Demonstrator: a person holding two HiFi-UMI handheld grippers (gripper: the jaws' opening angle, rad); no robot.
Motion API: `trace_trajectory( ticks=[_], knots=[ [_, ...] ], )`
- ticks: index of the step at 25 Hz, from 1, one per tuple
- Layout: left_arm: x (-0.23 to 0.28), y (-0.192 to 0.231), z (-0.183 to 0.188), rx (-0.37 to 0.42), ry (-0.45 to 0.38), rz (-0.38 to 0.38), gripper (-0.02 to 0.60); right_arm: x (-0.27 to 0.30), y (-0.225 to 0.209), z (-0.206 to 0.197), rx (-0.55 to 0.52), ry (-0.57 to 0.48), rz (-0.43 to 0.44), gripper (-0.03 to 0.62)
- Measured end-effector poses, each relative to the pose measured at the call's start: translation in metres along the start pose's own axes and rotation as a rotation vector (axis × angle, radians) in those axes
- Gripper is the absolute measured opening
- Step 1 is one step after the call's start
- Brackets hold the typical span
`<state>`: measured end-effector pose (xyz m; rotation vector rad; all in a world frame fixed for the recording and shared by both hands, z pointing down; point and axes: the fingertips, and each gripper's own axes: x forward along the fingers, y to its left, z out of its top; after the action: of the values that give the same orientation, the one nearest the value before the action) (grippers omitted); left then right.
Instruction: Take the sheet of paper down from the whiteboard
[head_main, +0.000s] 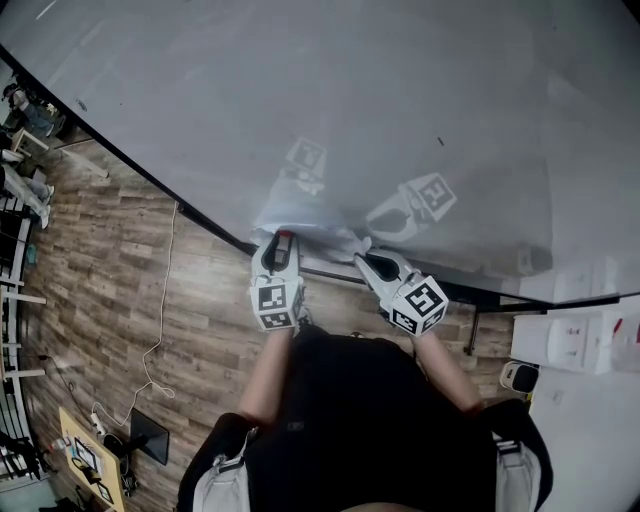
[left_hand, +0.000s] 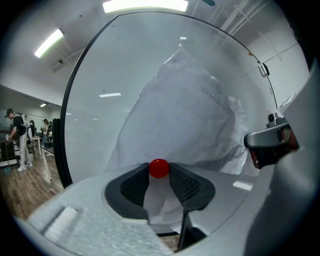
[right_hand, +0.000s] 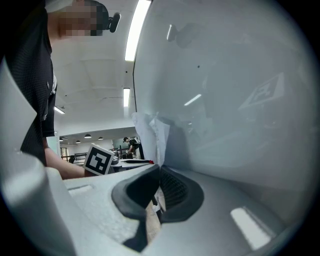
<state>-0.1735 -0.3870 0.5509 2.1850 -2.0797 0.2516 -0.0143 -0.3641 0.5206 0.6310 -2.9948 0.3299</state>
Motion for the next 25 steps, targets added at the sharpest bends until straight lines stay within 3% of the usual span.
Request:
trace_trajectory(
  ticks=[25],
  knots=[
    [-0.017,0.002,-0.012,-0.028,0.013,-0.005,0.126,0.001,0.006,-0.005,0.042,0.000,0.003,0.005]
  ],
)
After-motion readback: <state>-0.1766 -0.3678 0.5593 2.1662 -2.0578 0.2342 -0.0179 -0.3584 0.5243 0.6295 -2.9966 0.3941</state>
